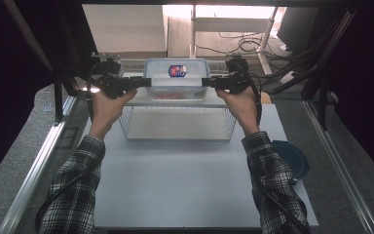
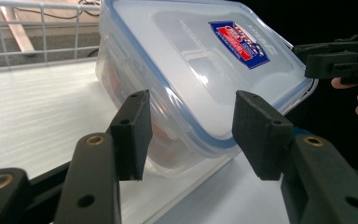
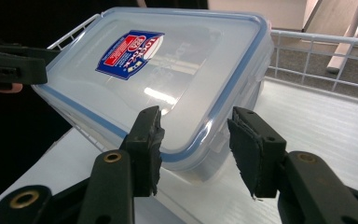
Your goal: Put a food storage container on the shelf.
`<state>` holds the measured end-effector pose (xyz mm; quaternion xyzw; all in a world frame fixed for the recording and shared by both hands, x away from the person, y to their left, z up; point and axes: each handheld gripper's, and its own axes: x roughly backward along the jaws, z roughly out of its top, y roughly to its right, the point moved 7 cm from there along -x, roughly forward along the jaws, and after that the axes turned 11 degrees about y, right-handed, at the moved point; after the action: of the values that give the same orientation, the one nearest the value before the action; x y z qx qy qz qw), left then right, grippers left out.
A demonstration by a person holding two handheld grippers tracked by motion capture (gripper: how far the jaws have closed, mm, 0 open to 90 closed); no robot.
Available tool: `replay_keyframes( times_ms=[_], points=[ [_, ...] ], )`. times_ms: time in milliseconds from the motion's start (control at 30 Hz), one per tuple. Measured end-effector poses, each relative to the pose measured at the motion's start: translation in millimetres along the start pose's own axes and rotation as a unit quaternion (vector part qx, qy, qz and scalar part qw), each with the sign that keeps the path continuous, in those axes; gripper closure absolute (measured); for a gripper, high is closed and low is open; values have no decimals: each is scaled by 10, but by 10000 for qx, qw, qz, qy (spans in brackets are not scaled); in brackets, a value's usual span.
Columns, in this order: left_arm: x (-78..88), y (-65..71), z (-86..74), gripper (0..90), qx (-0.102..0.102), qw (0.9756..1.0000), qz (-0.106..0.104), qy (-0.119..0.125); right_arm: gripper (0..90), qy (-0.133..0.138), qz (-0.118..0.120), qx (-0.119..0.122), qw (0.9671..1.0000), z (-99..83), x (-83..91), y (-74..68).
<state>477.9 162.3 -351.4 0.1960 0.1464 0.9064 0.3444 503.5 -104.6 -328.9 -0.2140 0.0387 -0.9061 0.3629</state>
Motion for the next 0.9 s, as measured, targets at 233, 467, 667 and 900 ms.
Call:
replay_keyframes(
  times_ms=[233,467,667,900],
  points=[
    [-11,1,29,491,-51,9999,90,-39,563,-30,-50,26,10000,7,11,-30],
    [-23,13,41,497,-37,9998,163,-74,564,-69,-22,-17,10000,6,22,-29],
    [-24,50,24,491,5,9999,148,-56,556,-85,23,-133,9999,6,40,5],
    [-17,45,26,496,-65,9999,131,-55,556,-72,-19,-137,9999,-3,48,-13]
  ],
)
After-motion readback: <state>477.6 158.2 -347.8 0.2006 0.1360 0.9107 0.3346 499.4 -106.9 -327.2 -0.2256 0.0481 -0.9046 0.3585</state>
